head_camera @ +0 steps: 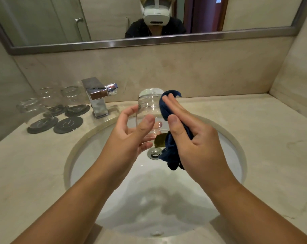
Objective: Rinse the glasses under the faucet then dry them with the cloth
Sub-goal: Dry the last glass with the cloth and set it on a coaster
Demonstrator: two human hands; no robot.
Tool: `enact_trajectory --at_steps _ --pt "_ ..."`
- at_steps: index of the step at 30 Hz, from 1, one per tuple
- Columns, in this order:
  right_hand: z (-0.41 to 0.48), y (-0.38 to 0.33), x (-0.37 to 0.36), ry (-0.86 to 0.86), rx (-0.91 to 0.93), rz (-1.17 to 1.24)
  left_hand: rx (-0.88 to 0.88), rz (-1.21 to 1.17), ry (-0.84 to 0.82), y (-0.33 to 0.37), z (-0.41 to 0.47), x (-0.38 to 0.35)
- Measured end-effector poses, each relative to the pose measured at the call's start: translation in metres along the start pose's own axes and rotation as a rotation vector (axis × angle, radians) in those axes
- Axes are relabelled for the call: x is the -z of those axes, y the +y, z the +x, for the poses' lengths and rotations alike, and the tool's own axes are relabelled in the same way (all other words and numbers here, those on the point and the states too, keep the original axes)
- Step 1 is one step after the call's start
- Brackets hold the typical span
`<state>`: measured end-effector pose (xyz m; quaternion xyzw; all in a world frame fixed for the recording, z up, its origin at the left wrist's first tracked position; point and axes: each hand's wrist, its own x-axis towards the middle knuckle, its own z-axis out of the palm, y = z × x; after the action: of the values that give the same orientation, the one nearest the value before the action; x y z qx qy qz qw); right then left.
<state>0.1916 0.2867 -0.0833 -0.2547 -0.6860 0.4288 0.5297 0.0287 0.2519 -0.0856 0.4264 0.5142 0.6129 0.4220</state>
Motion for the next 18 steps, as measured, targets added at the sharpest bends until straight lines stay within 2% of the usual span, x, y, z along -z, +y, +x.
enact_trajectory --at_steps 3,7,11,16,18 --pt "0.001 -0.003 0.002 0.052 -0.079 0.133 0.016 -0.081 -0.067 0.000 -0.001 -0.001" --pt "0.002 0.003 0.001 0.090 -0.113 0.124 0.030 0.033 -0.112 -0.001 -0.002 0.000" --pt "0.000 0.005 -0.001 0.101 -0.100 0.075 0.034 0.083 -0.098 0.003 0.003 0.008" --pt "-0.004 0.000 -0.005 0.014 -0.006 -0.040 -0.025 0.172 -0.054 0.008 -0.004 0.003" --pt "-0.004 0.001 -0.004 0.022 -0.030 -0.005 -0.040 0.172 -0.033 0.008 -0.006 0.004"
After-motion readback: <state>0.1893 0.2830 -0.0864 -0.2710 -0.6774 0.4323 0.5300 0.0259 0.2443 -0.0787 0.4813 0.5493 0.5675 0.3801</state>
